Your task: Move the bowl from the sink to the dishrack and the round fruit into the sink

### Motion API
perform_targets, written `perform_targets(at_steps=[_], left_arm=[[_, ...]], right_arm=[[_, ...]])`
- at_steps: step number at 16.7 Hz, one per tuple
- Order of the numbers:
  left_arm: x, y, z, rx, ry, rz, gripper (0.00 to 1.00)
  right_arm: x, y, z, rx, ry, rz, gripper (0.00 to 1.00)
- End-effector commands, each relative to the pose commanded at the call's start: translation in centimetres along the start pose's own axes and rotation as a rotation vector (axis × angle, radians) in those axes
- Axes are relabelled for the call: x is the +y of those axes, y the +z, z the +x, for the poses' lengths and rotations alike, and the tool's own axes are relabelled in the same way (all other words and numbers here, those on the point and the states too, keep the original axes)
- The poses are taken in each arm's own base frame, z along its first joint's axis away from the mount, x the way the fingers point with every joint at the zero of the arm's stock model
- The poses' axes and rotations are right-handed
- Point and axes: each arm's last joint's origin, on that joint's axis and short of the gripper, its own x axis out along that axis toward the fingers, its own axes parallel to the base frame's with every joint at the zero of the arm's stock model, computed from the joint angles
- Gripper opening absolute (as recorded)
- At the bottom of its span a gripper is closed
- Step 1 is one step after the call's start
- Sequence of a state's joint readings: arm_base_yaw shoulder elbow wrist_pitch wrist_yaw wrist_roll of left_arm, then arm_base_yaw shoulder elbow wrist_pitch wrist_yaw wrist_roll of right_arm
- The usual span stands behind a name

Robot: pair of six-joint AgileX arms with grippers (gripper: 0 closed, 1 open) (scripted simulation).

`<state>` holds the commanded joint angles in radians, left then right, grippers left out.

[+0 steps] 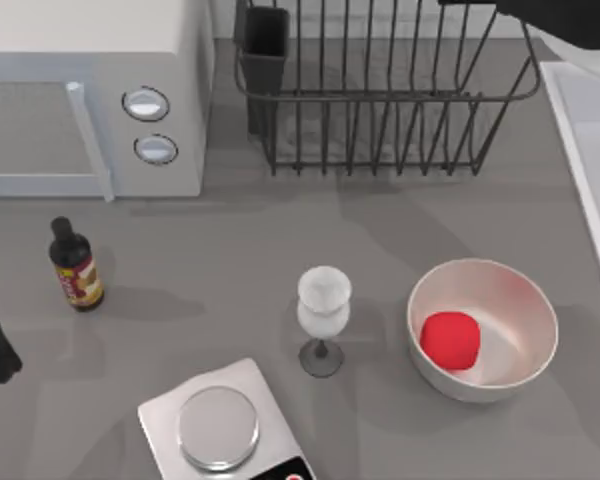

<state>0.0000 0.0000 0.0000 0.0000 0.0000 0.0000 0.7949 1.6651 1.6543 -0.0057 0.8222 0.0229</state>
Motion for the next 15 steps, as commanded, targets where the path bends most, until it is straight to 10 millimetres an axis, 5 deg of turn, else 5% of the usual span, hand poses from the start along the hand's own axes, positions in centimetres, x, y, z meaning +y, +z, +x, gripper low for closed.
perform_targets(at_steps=[5,10,15], left_arm=[[0.0,0.0,0.0,0.0,0.0,0.0,1.0],[0.0,0.0,0.0,0.0,0.0,0.0,1.0],[0.0,0.0,0.0,0.0,0.0,0.0,1.0]], right_arm=[[0.8,-2.4,1.8,0.012,-0.001,-0.01,0.0],[1.9,-10.1,6.4,-0.003,0.003,0.005,0.0],[0.7,-18.1,9.5,-0.009,0.001,0.009,0.0]])
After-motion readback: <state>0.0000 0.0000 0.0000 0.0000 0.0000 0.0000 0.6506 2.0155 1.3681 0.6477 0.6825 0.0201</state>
